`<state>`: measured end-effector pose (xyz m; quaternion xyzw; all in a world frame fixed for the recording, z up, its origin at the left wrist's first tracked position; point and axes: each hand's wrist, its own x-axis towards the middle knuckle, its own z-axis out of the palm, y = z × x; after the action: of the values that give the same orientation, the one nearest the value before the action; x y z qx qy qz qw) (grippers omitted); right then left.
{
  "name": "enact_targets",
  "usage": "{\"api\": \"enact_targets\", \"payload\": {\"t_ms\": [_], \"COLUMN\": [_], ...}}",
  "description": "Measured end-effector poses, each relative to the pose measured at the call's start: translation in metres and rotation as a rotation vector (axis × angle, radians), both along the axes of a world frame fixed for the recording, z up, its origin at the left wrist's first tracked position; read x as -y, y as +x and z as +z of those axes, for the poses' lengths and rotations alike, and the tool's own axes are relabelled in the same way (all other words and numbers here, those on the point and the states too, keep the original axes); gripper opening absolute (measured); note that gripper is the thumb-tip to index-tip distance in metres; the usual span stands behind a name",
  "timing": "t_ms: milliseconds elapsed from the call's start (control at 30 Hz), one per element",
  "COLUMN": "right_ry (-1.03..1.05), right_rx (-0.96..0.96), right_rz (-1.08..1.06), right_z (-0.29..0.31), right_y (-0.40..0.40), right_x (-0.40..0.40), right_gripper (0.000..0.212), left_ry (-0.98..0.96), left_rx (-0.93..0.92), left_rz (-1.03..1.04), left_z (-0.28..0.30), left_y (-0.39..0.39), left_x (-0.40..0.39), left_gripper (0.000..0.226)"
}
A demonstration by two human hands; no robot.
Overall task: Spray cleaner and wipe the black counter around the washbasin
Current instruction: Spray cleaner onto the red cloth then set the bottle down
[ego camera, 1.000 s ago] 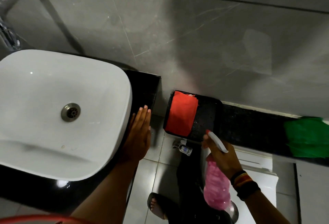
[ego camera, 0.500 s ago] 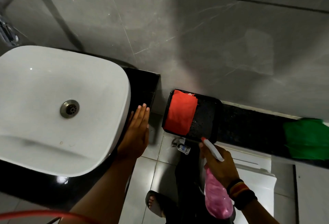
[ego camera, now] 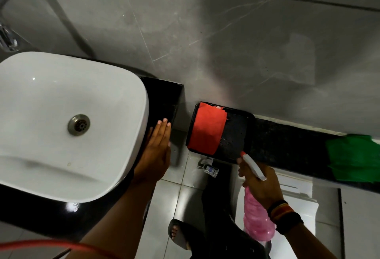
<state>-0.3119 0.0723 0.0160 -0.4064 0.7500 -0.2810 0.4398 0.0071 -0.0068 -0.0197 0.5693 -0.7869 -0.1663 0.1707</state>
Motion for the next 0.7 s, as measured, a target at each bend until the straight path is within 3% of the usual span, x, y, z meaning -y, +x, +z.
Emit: {"api": "enact_targets", "payload": {"t_ms": [167, 433, 567, 700], "right_ry": [0.077, -0.003, 0.003, 0.002], "right_rx": [-0.064, -0.024, 0.021, 0.036], "right_rz": [0.161, 0.061, 0.069, 0.029], "right_z": [-0.005, -0.004, -0.004, -0.003], "right_y": [0.007, 0.002, 0.004, 0.004], "right_x": [-0.015, -0.006, 0.005, 0.005], "right_gripper": [0.065, 0.064, 0.075, 0.064], "left_ry": [-0.001, -0.027, -0.025, -0.025], "left_rx": [-0.011, -0.021, -0.035, -0.046], "left_rz": [-0.005, -0.018, -0.022, -0.022], "left_z": [-0.003, -0.007, -0.009, -0.010], "left_y": [0.001, 0.004, 0.005, 0.004], "left_x": [0.000, 0.000, 0.000, 0.001], "left_gripper": [0.057, 0.057, 0.058, 0.058]}}
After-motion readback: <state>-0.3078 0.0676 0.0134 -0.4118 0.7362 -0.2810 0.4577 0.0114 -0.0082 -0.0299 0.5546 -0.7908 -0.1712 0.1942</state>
